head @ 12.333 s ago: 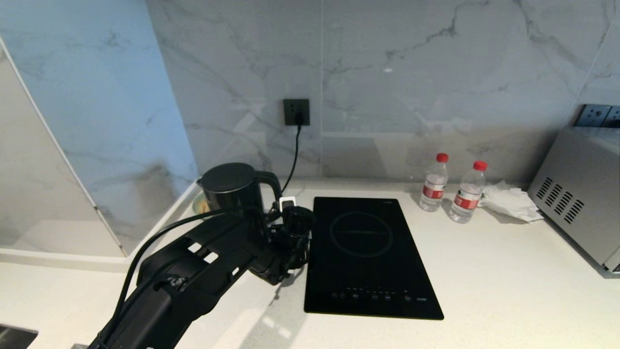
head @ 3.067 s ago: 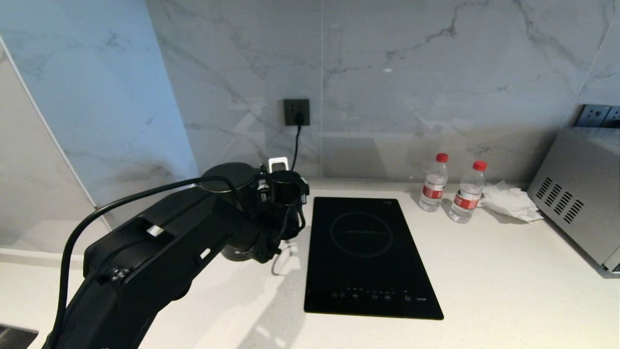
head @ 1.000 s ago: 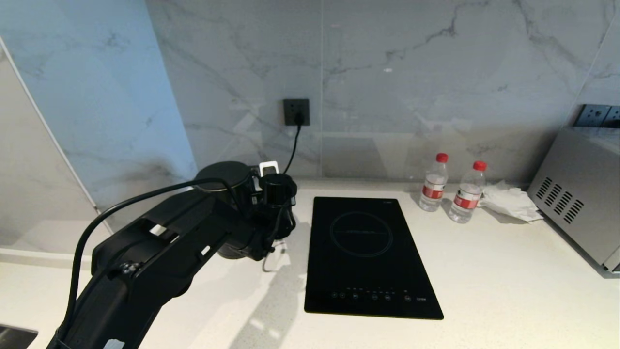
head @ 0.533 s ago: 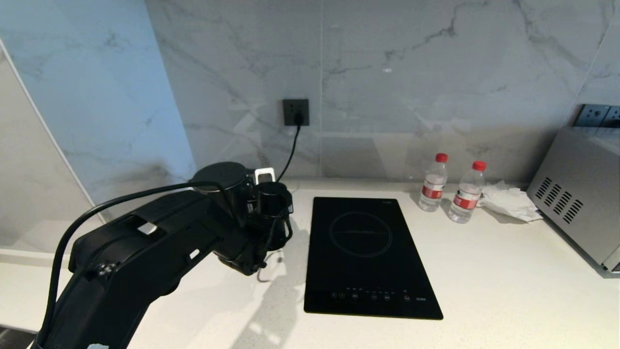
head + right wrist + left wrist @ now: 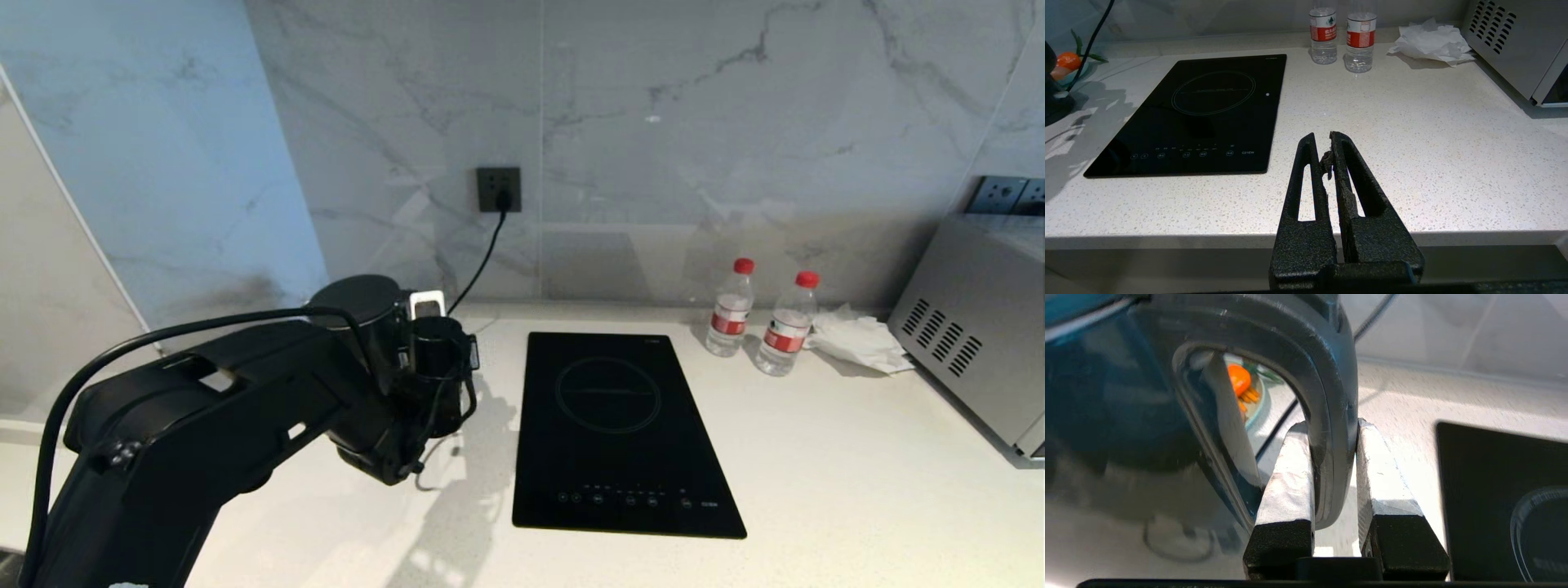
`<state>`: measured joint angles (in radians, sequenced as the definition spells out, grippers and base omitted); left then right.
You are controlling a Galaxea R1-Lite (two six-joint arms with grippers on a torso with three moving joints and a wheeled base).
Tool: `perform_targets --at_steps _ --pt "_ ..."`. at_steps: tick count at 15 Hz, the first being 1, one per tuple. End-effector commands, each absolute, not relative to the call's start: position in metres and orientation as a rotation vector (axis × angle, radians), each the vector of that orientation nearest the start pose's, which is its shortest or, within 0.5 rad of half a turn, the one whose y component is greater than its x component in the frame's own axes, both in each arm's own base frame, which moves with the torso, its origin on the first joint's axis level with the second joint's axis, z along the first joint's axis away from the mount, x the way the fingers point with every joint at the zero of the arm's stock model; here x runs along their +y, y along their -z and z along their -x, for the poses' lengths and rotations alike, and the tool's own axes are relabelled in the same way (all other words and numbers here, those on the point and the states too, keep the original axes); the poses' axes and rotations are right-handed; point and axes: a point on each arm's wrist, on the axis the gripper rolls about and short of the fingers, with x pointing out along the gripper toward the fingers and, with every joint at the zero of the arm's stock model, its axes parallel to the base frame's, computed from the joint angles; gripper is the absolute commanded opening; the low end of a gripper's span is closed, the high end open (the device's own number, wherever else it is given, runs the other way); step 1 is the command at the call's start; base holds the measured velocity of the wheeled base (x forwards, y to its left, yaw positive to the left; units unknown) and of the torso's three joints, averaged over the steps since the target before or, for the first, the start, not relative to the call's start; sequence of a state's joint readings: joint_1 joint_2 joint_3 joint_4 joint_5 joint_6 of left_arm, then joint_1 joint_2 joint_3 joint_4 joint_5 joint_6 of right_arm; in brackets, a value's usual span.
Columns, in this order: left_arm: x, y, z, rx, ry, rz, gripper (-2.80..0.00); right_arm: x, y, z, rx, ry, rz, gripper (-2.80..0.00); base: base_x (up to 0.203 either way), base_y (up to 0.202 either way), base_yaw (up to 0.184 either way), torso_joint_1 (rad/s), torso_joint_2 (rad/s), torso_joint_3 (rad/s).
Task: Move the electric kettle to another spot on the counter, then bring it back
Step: Pick up the kettle
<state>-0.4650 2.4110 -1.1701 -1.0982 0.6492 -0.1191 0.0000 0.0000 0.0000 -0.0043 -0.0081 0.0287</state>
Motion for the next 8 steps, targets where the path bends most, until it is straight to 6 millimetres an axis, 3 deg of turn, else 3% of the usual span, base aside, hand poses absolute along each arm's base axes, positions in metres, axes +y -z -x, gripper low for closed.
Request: perform_targets --at_steps 1,8 --pt "-0.183 -0.036 -0.397 0.127 -0.193 0.033 -2.80 0.000 -0.076 0.023 -0.002 0.008 -0.029 -2.80 0.000 0.000 0.000 0.000 0.00 0.000" --pt "-0.205 -0.044 -0.389 0.090 -0.138 0.005 -2.80 0.000 -0.076 0.023 -0.003 0.008 -0.029 -2.80 0.000 0.000 0.000 0.000 0.00 0.000"
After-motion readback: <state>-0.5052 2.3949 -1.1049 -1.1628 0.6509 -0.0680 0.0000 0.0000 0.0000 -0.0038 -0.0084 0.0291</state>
